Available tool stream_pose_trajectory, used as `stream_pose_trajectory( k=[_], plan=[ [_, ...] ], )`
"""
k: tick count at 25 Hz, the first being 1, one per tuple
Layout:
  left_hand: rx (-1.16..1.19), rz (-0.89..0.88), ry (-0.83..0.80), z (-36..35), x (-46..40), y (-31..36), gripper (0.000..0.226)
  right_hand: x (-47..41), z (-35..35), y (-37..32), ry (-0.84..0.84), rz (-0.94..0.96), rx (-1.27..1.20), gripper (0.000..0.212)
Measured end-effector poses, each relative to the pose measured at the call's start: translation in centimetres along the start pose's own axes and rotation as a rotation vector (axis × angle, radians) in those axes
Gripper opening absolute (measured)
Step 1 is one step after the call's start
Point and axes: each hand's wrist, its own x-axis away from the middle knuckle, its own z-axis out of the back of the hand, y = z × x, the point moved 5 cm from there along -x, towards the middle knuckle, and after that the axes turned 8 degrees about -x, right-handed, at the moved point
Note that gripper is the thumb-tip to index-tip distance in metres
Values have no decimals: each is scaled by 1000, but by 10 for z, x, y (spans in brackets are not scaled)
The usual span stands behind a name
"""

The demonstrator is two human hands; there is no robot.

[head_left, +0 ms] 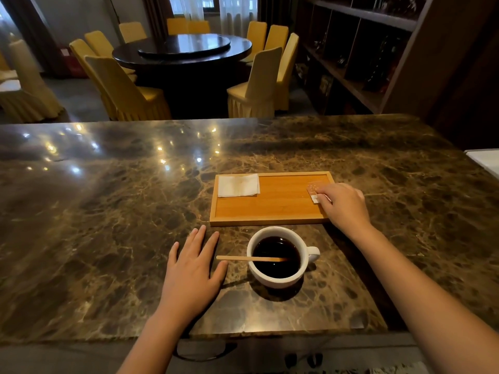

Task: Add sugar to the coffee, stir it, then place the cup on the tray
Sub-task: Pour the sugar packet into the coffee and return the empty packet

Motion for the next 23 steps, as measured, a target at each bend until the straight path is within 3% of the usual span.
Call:
stream_pose_trajectory(
  k=[3, 7, 16, 20, 23],
  plan=[
    [-4, 8, -4, -1, 1, 0, 71, -2, 5, 6, 44, -56, -66, 22],
    [-7, 8, -10, -1, 0, -1, 73, 2, 5, 23, 22, -191, -125, 45],
    [-32, 1, -7, -1, -1, 0, 73, 18, 9, 29, 125, -206, -288, 25],
    [-39, -2, -5, -2, -2, 0, 74, 28, 20, 26, 202, -133, -469, 14],
    [-32, -5, -1, -3, -2, 0, 73, 32, 30, 27, 258, -229, -713, 11]
  ],
)
